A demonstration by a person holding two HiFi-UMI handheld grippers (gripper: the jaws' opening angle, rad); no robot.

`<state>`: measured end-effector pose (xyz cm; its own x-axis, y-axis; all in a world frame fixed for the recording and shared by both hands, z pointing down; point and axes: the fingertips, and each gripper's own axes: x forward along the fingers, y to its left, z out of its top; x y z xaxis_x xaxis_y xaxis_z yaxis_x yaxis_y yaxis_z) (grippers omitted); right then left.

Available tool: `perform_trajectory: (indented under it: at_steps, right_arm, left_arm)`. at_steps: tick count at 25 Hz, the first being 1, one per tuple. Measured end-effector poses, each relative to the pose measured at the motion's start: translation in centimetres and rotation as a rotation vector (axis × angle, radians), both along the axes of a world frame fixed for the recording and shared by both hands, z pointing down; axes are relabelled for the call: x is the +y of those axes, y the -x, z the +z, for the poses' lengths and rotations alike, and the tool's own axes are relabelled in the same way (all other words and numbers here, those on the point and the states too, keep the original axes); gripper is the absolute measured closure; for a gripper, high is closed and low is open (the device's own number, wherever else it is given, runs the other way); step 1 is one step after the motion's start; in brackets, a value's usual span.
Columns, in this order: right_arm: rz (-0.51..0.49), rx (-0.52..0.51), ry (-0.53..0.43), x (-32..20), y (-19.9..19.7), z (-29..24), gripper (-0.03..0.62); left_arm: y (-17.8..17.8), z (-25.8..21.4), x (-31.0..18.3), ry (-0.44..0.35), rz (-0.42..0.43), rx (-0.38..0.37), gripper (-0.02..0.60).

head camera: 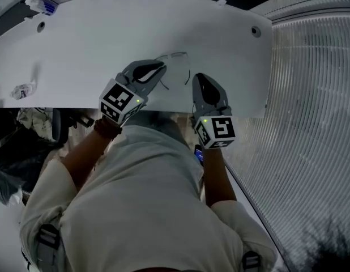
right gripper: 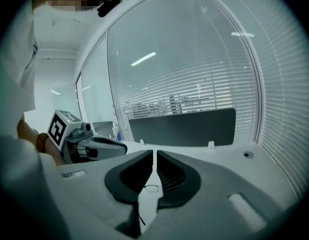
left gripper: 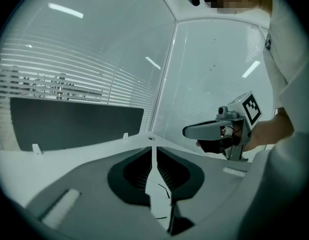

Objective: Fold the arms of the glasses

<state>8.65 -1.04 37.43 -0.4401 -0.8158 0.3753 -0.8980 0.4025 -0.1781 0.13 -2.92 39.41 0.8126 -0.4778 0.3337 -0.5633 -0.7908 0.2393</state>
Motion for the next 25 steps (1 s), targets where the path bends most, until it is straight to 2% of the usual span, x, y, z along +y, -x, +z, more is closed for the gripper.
perform_trajectory:
  at_steps: [12, 25]
  right_arm:
    - [0.041, 0.037, 0.116, -2.9, -1.5, 8.2, 0.565]
    - [0.116, 0.049, 0.292, -4.2, -3.6, 17.8, 0.559]
  left_arm:
    - [0.8, 9.0, -3.2, 0.039, 0.02, -0.168, 0.531]
    - [0.7, 18.4, -4.2, 0.145, 0.095, -0.299, 0.495]
